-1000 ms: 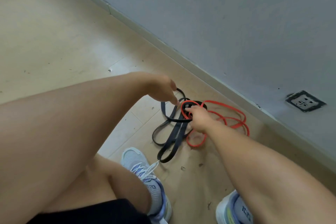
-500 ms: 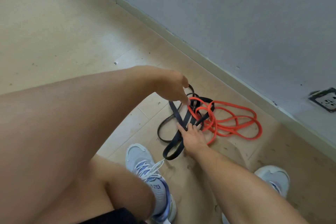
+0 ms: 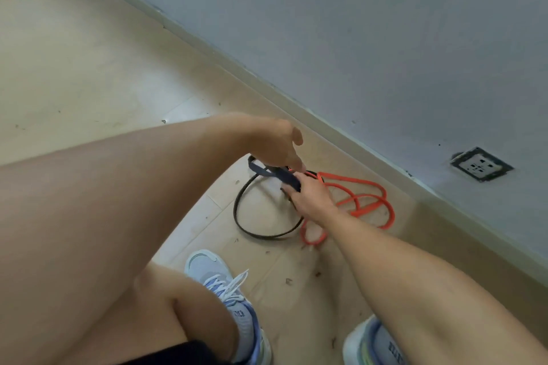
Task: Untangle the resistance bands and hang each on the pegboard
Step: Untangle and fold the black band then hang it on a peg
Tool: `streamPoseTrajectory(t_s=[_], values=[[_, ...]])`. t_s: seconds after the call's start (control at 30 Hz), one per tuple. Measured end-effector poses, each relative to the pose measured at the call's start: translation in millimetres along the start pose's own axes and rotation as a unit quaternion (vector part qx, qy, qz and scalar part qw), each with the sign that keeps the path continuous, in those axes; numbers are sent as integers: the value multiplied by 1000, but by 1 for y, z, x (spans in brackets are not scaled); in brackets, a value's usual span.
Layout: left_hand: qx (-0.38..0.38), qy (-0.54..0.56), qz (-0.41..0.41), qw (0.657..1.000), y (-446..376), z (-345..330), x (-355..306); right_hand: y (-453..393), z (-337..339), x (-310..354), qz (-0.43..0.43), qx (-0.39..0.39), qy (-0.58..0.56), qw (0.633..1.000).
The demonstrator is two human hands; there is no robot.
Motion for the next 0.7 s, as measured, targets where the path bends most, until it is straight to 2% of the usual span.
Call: streamPoseTrajectory(t_s=[0.17, 0.33, 0.4, 0.53, 0.63, 0.7], values=[[12, -1, -24, 1000, 23, -1, -13, 8, 122, 13, 56, -49, 29, 997], [-36, 61, -25, 997, 42, 9, -15, 46, 232, 32, 67, -127, 41, 989], [-31, 59, -17, 998, 45, 5, -17, 74, 267, 45, 91, -162, 13, 982], [-36, 77, -37, 996, 64, -3, -42, 137, 305, 71, 139, -196, -20, 971], [-81, 165, -80, 980, 82, 3, -68, 181, 317, 86, 180, -211, -69, 958], [-102, 222, -115, 963, 96, 6, -85, 211, 325, 94, 215, -225, -142, 940]])
Point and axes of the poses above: each hand's wrist, its own y-axis away from the middle knuckle, its own z-axis out of the back of the hand, x = y × z, the point moved 5 cm from there along -y, towards the middle knuckle, and after that the axes turned 8 degrees about y, right-handed, at the moved point
